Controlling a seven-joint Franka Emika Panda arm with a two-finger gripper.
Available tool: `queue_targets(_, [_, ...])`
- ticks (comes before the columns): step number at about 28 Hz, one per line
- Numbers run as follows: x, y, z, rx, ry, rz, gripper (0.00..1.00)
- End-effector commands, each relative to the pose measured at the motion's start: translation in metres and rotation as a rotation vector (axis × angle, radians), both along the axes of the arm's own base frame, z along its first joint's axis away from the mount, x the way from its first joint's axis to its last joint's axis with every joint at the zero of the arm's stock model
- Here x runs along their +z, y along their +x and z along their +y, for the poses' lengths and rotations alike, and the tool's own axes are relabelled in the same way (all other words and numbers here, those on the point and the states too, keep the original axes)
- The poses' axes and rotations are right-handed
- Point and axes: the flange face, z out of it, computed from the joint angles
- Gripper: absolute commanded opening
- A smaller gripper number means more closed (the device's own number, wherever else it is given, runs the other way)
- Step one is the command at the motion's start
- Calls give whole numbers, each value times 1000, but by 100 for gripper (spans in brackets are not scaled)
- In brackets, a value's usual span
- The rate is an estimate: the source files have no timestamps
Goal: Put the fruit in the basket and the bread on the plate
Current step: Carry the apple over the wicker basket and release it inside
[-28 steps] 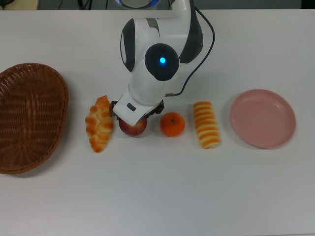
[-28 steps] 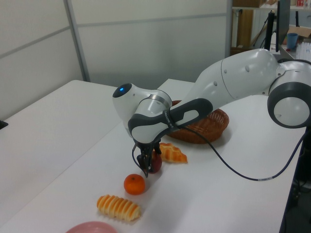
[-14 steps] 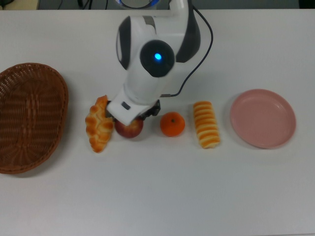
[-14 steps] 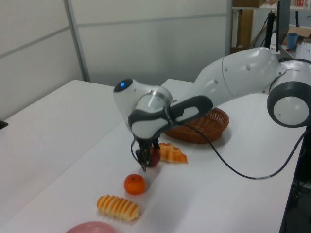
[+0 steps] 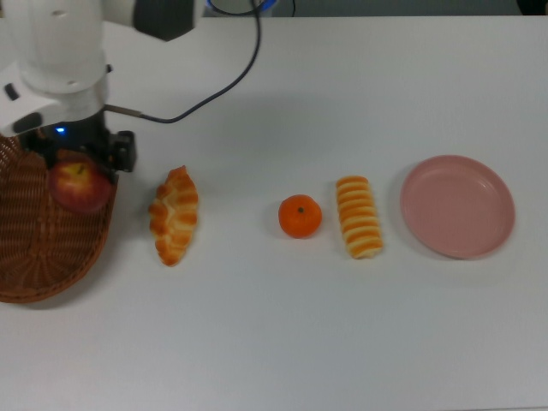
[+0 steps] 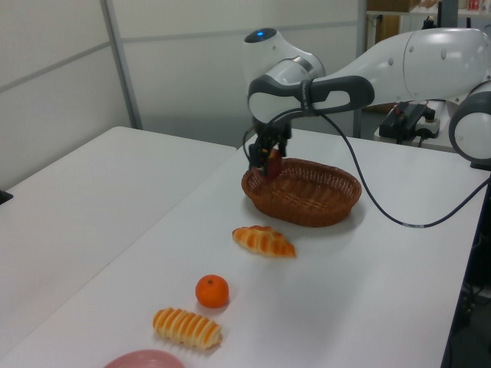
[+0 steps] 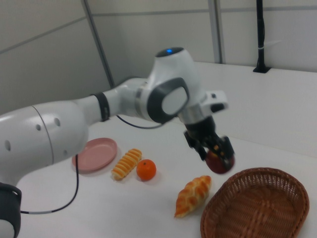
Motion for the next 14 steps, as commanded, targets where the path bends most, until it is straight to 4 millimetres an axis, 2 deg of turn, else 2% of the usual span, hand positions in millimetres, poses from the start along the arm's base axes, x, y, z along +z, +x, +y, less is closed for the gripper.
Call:
queue_targets(1, [-57,6,-42,-25,-20,12,0])
queue_targets(5, [-88,7,-61,-24,-45,22,0])
queue_targets(8, [-101,6,-77,-32,-60,25,0])
queue_targets(12, [-116,14,-82,-28,-60,-30,2])
queue_targets(13, [-116,14,-83,-24,-62,-37,4])
queue_targets(14, [-117,14,-86,-19,-68,-37,20])
